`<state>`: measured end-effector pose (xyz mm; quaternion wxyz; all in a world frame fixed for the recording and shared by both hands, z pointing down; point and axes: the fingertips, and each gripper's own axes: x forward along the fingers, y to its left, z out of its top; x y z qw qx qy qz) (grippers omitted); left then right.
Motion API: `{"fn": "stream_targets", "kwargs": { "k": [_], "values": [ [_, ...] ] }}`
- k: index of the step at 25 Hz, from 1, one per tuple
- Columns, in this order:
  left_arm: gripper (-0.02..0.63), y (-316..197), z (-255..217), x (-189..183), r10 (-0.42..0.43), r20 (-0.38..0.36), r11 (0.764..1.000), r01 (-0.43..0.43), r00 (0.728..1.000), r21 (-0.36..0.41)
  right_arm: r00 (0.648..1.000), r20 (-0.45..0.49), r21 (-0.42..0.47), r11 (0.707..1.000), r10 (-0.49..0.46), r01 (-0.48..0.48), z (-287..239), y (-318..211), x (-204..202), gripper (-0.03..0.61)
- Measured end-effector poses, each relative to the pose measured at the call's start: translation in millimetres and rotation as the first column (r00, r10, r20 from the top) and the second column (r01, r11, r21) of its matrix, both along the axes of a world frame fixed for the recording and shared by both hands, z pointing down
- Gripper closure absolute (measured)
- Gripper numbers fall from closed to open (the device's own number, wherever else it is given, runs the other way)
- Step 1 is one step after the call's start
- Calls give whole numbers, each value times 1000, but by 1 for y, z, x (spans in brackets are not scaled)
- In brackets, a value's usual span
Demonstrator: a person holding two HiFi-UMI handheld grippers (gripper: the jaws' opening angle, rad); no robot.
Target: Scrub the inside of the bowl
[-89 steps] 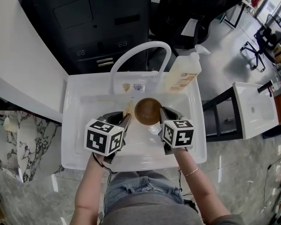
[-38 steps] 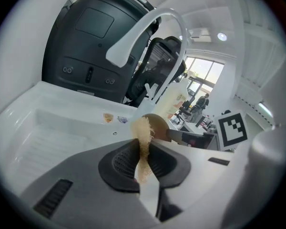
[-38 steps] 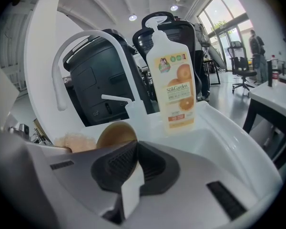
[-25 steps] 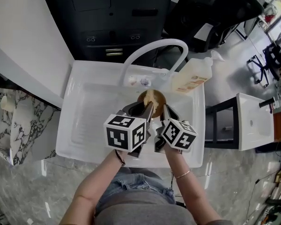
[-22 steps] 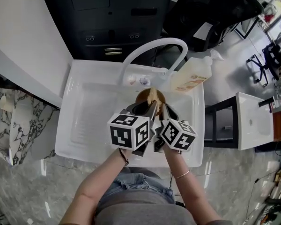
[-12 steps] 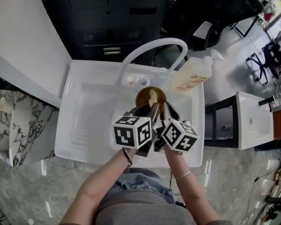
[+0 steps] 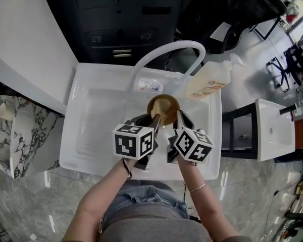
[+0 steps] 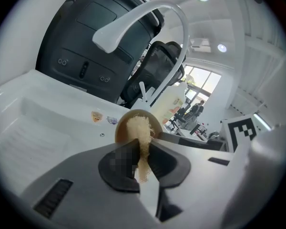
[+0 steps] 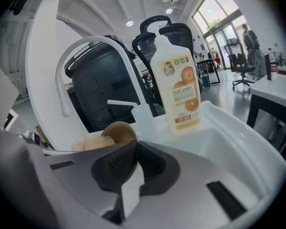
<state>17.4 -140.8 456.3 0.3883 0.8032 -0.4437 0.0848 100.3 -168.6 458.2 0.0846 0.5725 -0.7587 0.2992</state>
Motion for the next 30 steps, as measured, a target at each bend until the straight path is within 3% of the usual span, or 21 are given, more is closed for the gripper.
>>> {"fn": "stream_targets", "kwargs": {
  "k": [13, 22, 26, 30],
  "values": [
    [568, 6, -3, -26, 68, 213, 993, -87, 975, 79, 1000, -26, -25, 1000, 11, -11, 6, 3, 1, 560],
    [568, 7, -20, -42, 80, 256, 984, -118, 963, 135, 999, -45, -45, 999, 16, -18, 13, 3, 2, 560],
    [568, 14, -37, -21, 261, 246, 936, -307, 934, 171, 998, -56, -42, 999, 8, -10, 14, 3, 0, 560],
    [568, 17, -35, -7, 410, 358, 862, -485, 839, 149, 998, -62, -41, 999, -12, 9, 13, 4, -6, 560]
  ]
}}
